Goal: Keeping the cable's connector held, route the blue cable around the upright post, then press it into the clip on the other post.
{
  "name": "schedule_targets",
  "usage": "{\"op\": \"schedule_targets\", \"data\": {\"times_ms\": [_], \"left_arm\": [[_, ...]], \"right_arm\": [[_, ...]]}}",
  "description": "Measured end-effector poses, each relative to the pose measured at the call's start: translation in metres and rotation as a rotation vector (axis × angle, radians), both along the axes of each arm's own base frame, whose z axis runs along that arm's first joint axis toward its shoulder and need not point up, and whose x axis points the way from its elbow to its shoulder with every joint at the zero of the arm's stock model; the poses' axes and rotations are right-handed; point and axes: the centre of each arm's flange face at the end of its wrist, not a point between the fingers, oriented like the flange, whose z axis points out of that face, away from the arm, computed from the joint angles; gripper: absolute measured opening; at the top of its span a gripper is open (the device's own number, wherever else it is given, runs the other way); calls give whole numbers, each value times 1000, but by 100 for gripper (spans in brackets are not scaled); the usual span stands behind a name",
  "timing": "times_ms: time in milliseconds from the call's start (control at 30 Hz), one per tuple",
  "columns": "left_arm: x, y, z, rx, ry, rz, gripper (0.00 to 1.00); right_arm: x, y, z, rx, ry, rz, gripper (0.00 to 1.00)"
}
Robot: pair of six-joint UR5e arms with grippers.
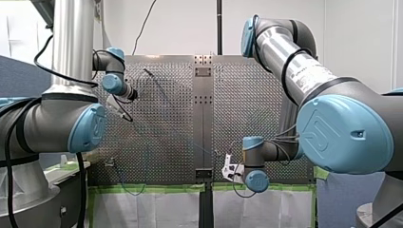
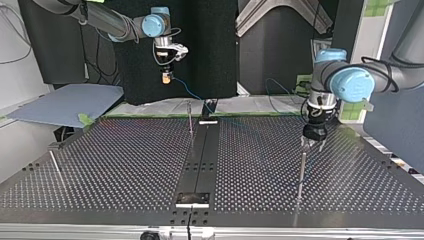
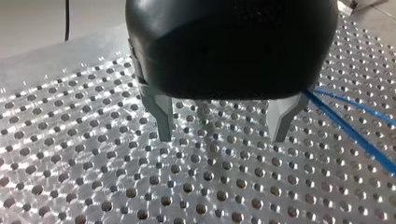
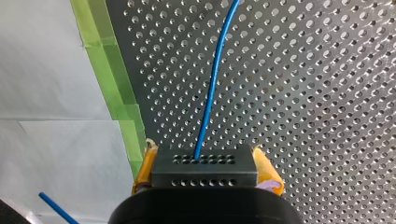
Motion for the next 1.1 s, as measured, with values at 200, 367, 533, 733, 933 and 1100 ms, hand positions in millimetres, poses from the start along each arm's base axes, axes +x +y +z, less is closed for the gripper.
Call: {"op": "schedule_targets", "data": {"times_ms": [200, 367, 533, 733, 933, 1100], "left_arm": [[-13, -8, 11, 2, -21, -15, 98], [-23, -16, 24, 3, -46, -31, 98], [-35, -24, 36, 6, -57, -46, 98], [-53, -29, 45, 15, -60, -46, 98], [-71, -28, 51, 47, -56, -23, 98], [-86, -24, 65, 94, -55, 12, 98]], "right_arm": [[0, 0, 0, -1, -1, 0, 0], [0, 0, 0, -1, -3, 0, 0], [0, 0, 0, -1, -4, -1, 0], [0, 0, 0, 2, -14, -1, 0], [1, 0, 1, 5, -22, 7, 0], [2, 0, 0, 8, -27, 10, 0]]}}
